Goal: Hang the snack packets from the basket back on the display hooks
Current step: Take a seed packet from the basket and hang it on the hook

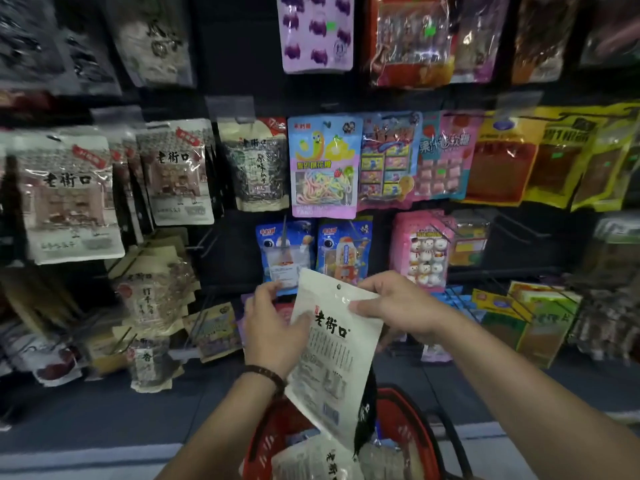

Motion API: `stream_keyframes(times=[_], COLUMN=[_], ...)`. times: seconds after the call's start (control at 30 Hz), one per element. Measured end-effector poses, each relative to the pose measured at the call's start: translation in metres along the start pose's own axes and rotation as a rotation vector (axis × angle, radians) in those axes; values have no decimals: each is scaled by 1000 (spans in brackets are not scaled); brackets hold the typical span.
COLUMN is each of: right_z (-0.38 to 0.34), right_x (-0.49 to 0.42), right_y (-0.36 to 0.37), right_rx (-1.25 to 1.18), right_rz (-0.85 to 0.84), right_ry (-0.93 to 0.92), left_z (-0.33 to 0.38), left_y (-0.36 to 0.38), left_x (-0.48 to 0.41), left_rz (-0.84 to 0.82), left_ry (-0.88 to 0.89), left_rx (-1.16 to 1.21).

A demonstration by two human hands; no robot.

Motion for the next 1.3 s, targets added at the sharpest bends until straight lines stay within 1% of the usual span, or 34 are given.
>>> stream_keyframes(times=[0.03, 0.07, 0.13, 0.17, 0.2, 0.27, 0.33, 0.37, 0.4, 0.43, 0.47, 0.5, 0.57, 0.63, 0.67, 0.77, 0.8, 0.93, 1.0, 1.07, 1.17, 1.23, 1.3], right_z=[-5, -9, -12, -15, -21, -33, -50, -58, -67, -76, -83, -89, -94, -89, -85, -78, -78, -88, -97, -109, -131, -149, -163], right_x=[-1, -4, -9, -12, -14, -21, -25, -28, -31, -31, -31, -33, -39, -51, -58, -88, -96, -122, -139, -158, -188, -206, -230], right_y=[7, 13, 26, 33, 42, 53, 59, 59, 58, 56, 52, 47, 38, 35, 36, 47, 52, 80, 95, 110, 134, 151, 168], right_rx=[-29, -52, -115, -124, -110, 2, 110, 79, -11, -88, -95, -35, 112, 217, 202, -152, -221, -350, -351, -266, -176, -133, -73], right_rz=[34, 75, 148, 185, 227, 312, 329, 304, 274, 243, 235, 248, 370, 489, 481, 255, 200, 98, 78, 120, 190, 202, 201], right_ry=[10, 21, 44, 38, 17, -68, -160, -190, -206, -184, -170, -189, -278, -295, -299, -317, -327, -354, -350, -351, -416, -462, -492], left_z=[8, 15, 31, 37, 41, 44, 41, 38, 34, 32, 30, 29, 27, 29, 29, 23, 20, 4, 6, -1, -12, -23, -41], left_y=[-7, -11, -8, -5, -3, -4, -10, -14, -19, -24, -30, -37, -54, -72, -79, -98, -104, -128, -145, -163, -189, -202, -207], left_x=[9, 18, 44, 55, 58, 49, 33, 26, 20, 14, 8, 2, -9, -19, -25, -45, -53, -87, -100, -119, -152, -175, -197], left_rz=[7, -50, -275, -326, -290, -125, -66, -42, -1, 38, 73, 92, 112, 117, 112, 60, 37, 84, 111, 101, 94, 168, 308], left_ry=[35, 91, 145, 155, 163, 152, 99, 80, 66, 51, 27, -1, -43, -74, -100, -168, -186, -232, -205, -204, -182, -172, -171], left_rx=[-53, -77, -15, 49, 96, 141, 206, 227, 234, 248, 268, 303, 333, 376, 425, 493, 493, 411, 427, 409, 376, 376, 364])
Point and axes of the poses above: each hand's wrist, its own x-axis away from the middle knuckle, its own y-axis out of the palm, z = x × y, the point moved 1 cm from there along -x, towards the middle knuckle, and after that the axes turned 12 degrees about -x, right-handed, at the moved point
